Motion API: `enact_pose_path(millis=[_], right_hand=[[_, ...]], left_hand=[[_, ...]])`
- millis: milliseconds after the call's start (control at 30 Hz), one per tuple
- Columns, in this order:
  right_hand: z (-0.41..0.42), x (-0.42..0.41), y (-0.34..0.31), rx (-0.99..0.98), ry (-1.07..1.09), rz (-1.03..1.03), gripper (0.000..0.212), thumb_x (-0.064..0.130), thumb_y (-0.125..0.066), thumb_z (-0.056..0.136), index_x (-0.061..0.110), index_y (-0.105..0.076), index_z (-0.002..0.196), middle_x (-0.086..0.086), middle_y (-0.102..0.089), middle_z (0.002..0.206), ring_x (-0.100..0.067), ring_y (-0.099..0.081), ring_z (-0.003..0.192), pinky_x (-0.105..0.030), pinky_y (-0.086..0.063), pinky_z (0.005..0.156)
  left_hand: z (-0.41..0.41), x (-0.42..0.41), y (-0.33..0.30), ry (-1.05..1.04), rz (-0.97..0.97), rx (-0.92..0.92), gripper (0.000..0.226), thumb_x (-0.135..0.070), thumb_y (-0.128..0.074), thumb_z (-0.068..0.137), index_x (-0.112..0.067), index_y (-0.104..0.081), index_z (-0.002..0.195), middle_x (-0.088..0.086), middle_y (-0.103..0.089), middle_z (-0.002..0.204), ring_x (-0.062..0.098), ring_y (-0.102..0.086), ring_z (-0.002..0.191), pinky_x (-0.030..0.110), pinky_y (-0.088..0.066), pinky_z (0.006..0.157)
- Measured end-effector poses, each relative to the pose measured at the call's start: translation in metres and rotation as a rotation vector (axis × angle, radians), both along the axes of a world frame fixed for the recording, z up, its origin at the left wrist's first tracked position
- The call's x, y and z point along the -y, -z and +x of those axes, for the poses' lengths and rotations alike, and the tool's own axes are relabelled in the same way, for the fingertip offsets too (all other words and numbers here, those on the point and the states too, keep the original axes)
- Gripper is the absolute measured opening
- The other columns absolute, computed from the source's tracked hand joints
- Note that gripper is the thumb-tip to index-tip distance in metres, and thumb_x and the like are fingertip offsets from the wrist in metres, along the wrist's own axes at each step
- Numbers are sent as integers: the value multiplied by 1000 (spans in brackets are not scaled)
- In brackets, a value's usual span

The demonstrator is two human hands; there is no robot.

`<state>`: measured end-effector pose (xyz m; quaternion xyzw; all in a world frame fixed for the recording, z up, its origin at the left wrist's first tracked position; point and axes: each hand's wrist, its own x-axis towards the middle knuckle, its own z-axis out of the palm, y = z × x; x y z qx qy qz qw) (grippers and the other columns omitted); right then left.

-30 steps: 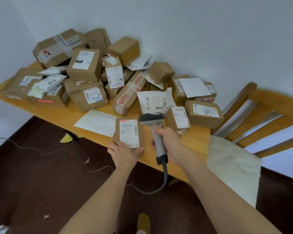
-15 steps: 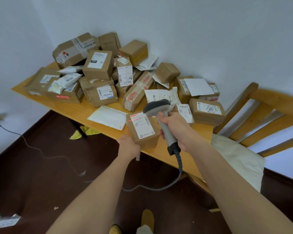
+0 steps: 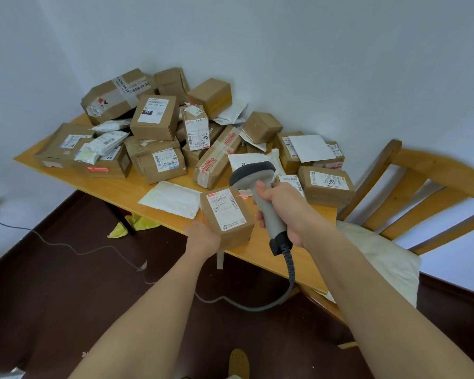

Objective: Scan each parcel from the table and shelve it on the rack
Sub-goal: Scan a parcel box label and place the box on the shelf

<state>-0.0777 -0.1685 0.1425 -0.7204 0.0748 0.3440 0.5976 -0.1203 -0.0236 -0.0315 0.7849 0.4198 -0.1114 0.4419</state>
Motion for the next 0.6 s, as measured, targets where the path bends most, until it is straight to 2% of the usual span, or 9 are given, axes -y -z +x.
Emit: enact_pose_path(millis=[167, 367, 467, 533, 600], right_hand=[[0, 0, -6, -40, 5, 10, 41, 38, -60, 97, 10, -50, 124, -13, -58, 100, -16, -55, 64, -29, -50, 67], [3, 0, -5, 15, -54, -12, 39, 37, -57, 99, 10, -50, 126, -13, -57, 97, -17, -55, 64, -31, -50, 67], [7, 1, 0, 17, -64, -12, 37, 37, -56, 99, 11, -51, 125, -13, -57, 100, -17, -55, 66, -32, -50, 70], [13, 2, 8, 12, -76, 12, 32, 35, -57, 99, 12, -53, 121, -12, -56, 102, -17, -55, 66, -32, -51, 69], [19, 3, 22, 21, -89, 61, 25, 31, -57, 99, 13, -56, 115, -10, -56, 101, -17, -54, 65, -29, -51, 64]], left_hand=[[3, 2, -1, 20, 7, -2, 61, -16, -62, 93, -2, -28, 142, 19, -25, 145, 27, -50, 110, 27, -42, 75], [4, 1, 4, 50, 45, 4, 58, -19, -59, 95, -6, -30, 143, 17, -28, 145, 16, -33, 94, 25, -37, 77], [7, 1, 11, 38, 35, 25, 54, -25, -58, 95, -10, -36, 142, 16, -32, 144, 19, -38, 98, 27, -35, 79], [12, 1, 18, -69, -1, 40, 52, -29, -57, 94, -11, -41, 140, 16, -36, 142, 16, -42, 89, 28, -39, 75], [17, 1, 23, -270, -145, 27, 52, -33, -55, 95, -7, -42, 139, 18, -35, 140, 20, -49, 85, 32, -47, 73]])
